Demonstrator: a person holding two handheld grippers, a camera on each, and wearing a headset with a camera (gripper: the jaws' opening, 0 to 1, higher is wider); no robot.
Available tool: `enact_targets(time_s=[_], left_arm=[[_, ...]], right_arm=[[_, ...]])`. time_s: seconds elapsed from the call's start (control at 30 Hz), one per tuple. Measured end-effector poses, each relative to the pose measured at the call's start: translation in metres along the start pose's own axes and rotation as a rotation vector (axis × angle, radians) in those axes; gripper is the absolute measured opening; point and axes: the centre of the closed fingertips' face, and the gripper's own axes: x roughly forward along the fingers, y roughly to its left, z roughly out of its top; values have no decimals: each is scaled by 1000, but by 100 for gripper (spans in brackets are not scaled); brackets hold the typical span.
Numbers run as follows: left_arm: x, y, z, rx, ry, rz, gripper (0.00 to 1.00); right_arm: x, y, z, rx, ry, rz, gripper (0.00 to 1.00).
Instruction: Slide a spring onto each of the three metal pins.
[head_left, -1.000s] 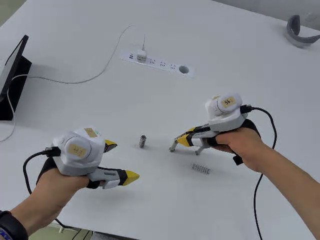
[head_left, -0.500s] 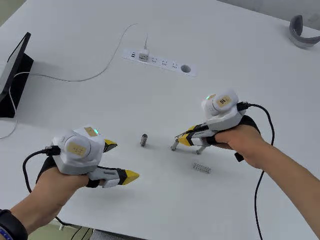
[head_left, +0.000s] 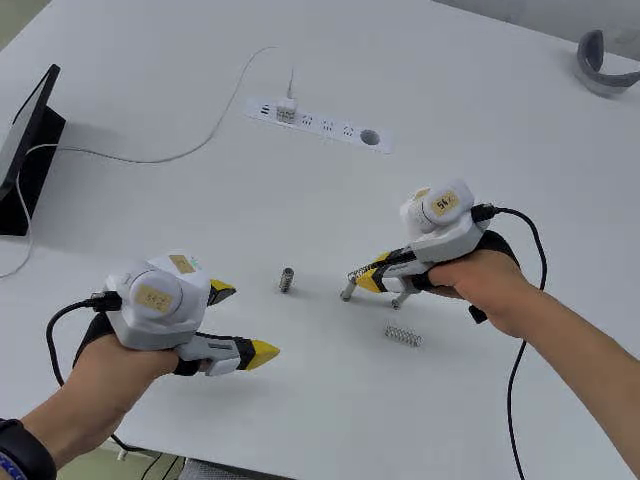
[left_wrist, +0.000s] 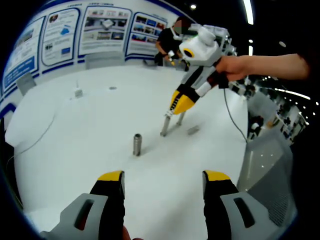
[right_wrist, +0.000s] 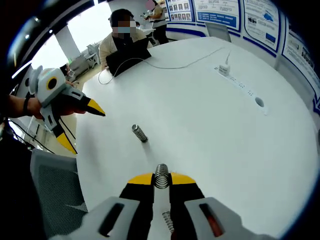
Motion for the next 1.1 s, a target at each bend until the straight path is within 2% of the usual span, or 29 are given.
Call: enact_targets(time_s=[0.37,0.87,1.1], left_arm=[[1,-2,1,-1,0,-7,64],[-1,0,-1,-11,-1,-4,63],[0,-2,-2,-12,2,-9,63]], right_arm=[[-3,-3,-5,6,9,-5,12],[1,-2,0,15,27,1,12],[2,-2,0,18,36,-1,12]])
